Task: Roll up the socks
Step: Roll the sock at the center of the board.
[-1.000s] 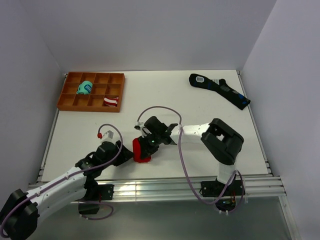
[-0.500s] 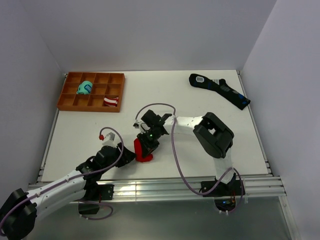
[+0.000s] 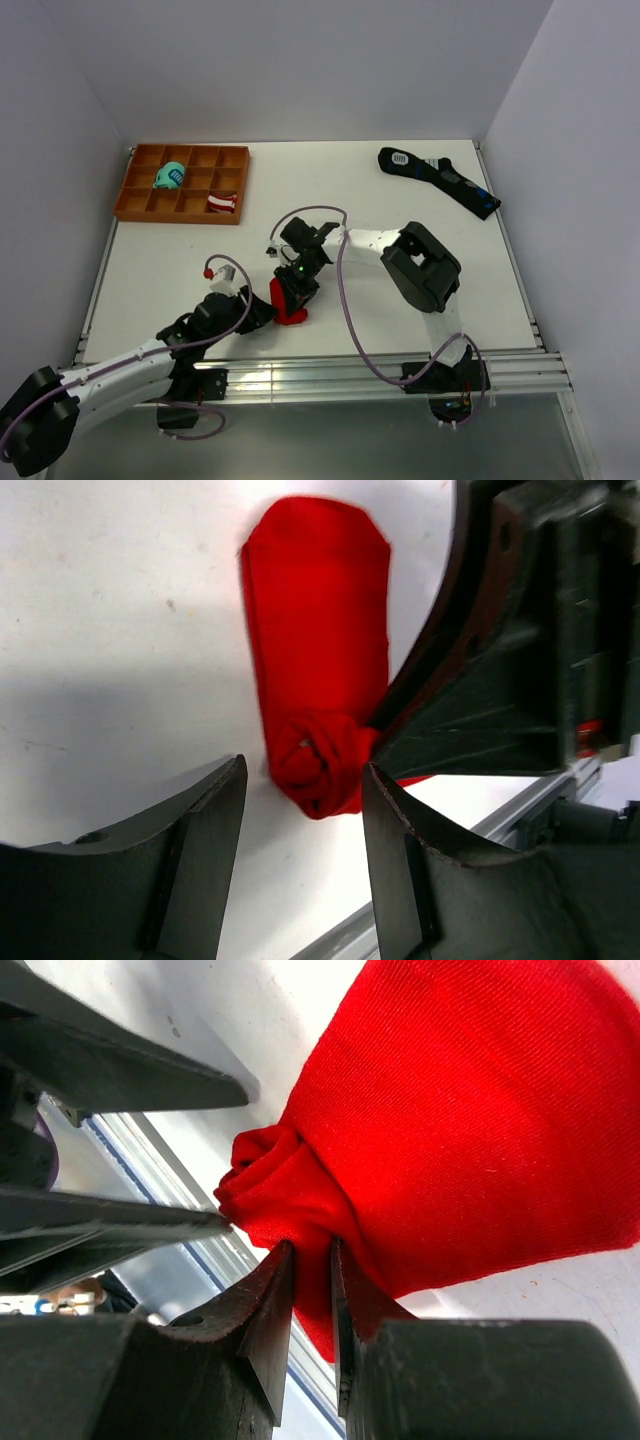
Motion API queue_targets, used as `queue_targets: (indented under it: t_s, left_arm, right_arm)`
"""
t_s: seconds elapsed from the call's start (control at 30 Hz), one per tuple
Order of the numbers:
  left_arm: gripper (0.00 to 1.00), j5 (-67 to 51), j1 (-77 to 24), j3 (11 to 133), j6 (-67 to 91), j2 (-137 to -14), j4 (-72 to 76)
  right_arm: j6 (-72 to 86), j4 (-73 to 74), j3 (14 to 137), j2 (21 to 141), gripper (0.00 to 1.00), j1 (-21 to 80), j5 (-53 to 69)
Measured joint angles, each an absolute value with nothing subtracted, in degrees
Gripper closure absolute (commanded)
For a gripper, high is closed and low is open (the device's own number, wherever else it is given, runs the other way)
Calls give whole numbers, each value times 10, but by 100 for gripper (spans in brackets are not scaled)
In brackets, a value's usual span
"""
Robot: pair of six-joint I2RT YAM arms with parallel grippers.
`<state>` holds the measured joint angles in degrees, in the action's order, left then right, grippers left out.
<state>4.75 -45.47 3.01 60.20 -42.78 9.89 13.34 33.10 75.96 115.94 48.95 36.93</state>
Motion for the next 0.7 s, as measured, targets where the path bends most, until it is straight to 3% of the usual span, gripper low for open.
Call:
queue_targets:
  t_s: [0.7]
  left_arm:
    - [49, 34, -469, 37, 594, -511, 162]
  right_arm:
    - [121, 364, 787, 1182, 75, 486, 390]
